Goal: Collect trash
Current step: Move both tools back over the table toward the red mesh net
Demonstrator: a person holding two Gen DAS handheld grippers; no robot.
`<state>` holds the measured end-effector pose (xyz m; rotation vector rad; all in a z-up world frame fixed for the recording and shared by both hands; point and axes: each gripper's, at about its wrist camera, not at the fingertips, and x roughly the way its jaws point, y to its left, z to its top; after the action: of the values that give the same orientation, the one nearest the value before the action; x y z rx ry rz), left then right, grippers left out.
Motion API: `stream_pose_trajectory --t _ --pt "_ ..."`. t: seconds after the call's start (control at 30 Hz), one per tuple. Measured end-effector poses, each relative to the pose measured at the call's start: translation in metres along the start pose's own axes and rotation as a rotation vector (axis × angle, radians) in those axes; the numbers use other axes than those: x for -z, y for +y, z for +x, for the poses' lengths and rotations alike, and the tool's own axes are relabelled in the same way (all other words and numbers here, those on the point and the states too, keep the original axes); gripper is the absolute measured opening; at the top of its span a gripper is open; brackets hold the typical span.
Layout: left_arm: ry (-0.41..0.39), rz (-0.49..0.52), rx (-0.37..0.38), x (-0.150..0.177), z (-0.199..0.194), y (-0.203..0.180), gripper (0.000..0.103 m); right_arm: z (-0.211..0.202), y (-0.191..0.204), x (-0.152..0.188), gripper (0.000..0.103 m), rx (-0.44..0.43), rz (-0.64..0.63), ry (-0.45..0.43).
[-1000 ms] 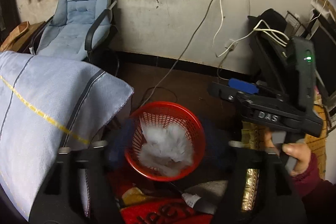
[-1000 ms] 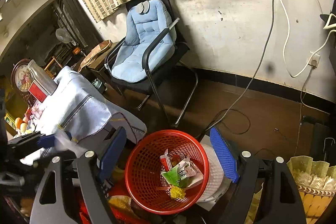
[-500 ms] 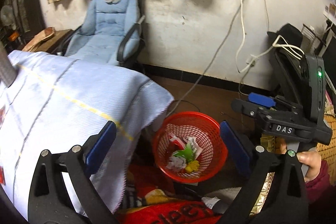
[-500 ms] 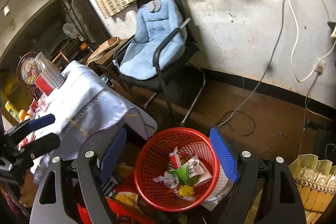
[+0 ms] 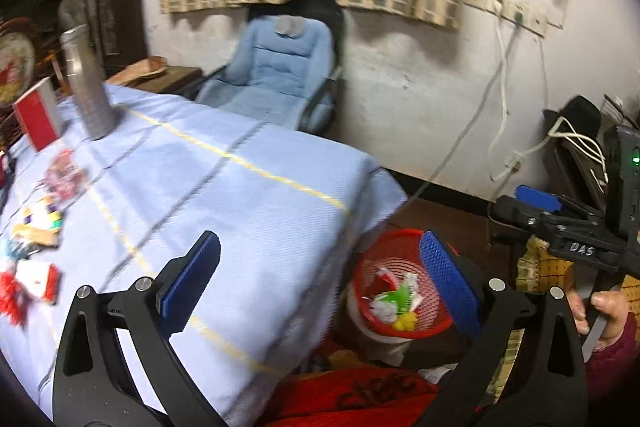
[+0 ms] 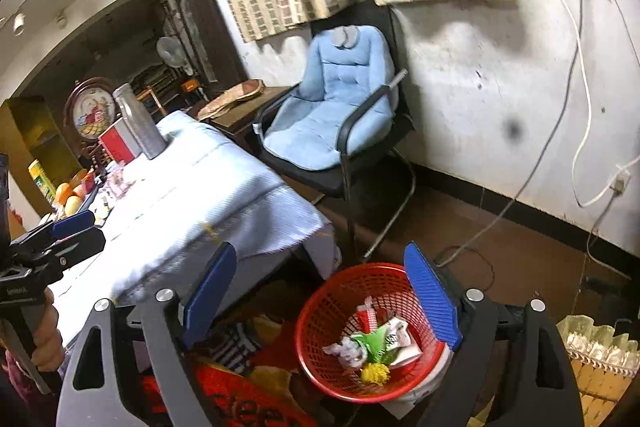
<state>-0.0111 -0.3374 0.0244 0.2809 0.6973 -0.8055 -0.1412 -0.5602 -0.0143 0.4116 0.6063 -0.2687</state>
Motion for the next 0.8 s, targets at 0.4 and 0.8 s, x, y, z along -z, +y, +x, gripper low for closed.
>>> stream_pose_trajectory --t 0.4,0.8 --pt "-0.003 -0.058 -0.382 0.041 -0.045 0.120 0.096 0.049 0.137 -0.023 0.088 -0.182 -0.221 0.059" --pt "0.145 -0.277 -0.561 0.090 -0.050 0.268 0.096 0.161 0.329 -0.041 0.089 -0.302 -0.477 0.166"
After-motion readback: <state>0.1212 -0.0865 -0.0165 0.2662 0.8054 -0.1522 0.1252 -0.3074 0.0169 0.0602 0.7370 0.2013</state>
